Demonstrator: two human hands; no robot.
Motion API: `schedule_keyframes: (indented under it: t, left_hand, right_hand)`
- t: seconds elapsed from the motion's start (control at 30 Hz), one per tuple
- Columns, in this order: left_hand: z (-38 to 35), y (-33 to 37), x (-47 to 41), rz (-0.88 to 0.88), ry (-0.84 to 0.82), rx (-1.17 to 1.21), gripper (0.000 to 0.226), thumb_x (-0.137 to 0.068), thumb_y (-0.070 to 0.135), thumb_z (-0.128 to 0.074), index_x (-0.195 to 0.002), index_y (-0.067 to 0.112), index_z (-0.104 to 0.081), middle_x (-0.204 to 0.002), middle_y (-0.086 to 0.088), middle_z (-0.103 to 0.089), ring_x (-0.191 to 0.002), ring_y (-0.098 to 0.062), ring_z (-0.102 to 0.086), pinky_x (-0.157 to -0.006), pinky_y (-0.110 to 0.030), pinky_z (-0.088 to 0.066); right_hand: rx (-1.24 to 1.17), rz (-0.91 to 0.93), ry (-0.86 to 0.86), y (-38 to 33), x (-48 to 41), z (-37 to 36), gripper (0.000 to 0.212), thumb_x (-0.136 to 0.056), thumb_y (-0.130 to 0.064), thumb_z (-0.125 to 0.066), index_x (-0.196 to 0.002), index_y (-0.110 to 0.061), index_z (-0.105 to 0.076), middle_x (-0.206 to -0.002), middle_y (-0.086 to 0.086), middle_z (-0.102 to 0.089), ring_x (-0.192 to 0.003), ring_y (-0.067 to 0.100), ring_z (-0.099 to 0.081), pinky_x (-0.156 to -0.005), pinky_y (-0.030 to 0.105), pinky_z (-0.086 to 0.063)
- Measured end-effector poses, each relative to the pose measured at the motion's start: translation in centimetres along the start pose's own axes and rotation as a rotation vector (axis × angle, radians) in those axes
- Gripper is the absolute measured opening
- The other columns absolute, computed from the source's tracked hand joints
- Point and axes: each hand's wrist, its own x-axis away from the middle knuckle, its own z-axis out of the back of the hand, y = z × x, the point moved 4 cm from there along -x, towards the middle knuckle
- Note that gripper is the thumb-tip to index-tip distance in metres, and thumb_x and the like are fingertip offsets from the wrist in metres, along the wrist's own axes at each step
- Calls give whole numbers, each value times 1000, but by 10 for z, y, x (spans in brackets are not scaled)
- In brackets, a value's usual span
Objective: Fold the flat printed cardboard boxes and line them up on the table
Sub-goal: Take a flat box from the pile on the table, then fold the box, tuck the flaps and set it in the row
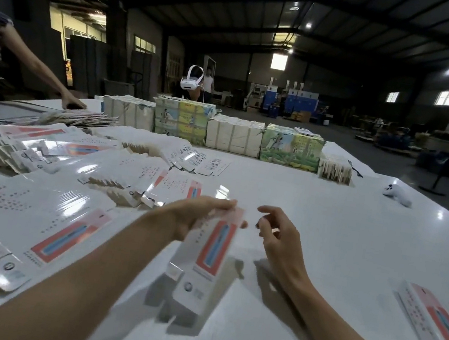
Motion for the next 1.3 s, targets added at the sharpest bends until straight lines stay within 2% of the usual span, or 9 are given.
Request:
schedule_keyframes:
  t: [0.07,0.17,0.27,0.47,0.57,0.73,0.9,1.0,1.3]
  left_hand:
    - [-27,-11,-14,0,-79,116,53,-105,56,-50,-120,7,-67,-87,-10,-76,-76,-25,-76,-71,-36,-64]
    - [-50,-23,-31,-100,-16,57,67,-103,73,-32,-99,24,-77,-74,-6,-72,-65,-20,-72,-74,-34,-62]
    - [-53,-33,-39,-162,92,44,76,-102,75,-29,-69,22,-73,-67,-5,-68,-56,-17,-69,-59,-26,-59]
    - [-38,-40,-43,-268,172,107,60,-110,56,-35,-79,19,-72,-71,-6,-72,-54,-18,-70,-53,-25,-57]
    - [-43,-41,-41,-236,128,116,72,-106,65,-32,-69,22,-76,-69,-6,-71,-56,-18,-70,-56,-27,-58]
    - [-43,-43,-41,-224,118,95,75,-98,79,-26,-89,19,-70,-74,-8,-69,-63,-22,-71,-66,-31,-62]
    - [-40,-43,-45,-247,156,72,76,-98,80,-26,-82,24,-76,-73,-7,-72,-60,-20,-72,-60,-28,-60]
    - [-38,-43,-48,-255,145,103,82,-100,77,-25,-65,27,-79,-68,-5,-71,-57,-18,-71,-57,-26,-58]
    - [-36,-38,-49,-310,202,-27,67,-102,72,-35,-74,27,-77,-75,-7,-75,-58,-20,-73,-56,-25,-57]
  right_hand:
    - [25,74,49,-4,-3,3,22,-106,-14,-58,-125,-22,-63,-104,-2,-64,-93,12,-64,-74,19,-53]
    - [47,77,3,-4,-4,4,29,-108,-29,-55,-136,-25,-59,-124,-12,-51,-115,16,-63,-82,33,-62]
    - [100,22,-122,3,-3,0,29,-109,-38,-51,-131,-24,-64,-123,-13,-57,-104,14,-71,-86,36,-63]
    - [136,17,-170,2,-3,-7,24,-107,-29,-58,-124,-19,-71,-116,-5,-72,-86,9,-76,-79,25,-63]
    - [160,26,-140,-3,-2,0,24,-104,-35,-61,-117,-19,-72,-107,-6,-74,-82,10,-77,-74,32,-66]
    - [125,-10,-125,-2,-1,5,23,-99,-36,-69,-108,-15,-70,-117,-3,-70,-82,16,-77,-58,32,-65]
    - [263,50,-133,-3,-1,8,31,-103,-41,-63,-126,-21,-67,-124,-6,-68,-106,14,-70,-82,39,-64]
    - [255,30,-185,-3,0,5,37,-104,-41,-60,-129,-16,-71,-130,-4,-65,-103,16,-72,-80,41,-65]
    - [69,-17,-111,-8,-7,9,21,-100,-30,-70,-102,-9,-71,-113,-2,-65,-89,8,-73,-60,23,-61]
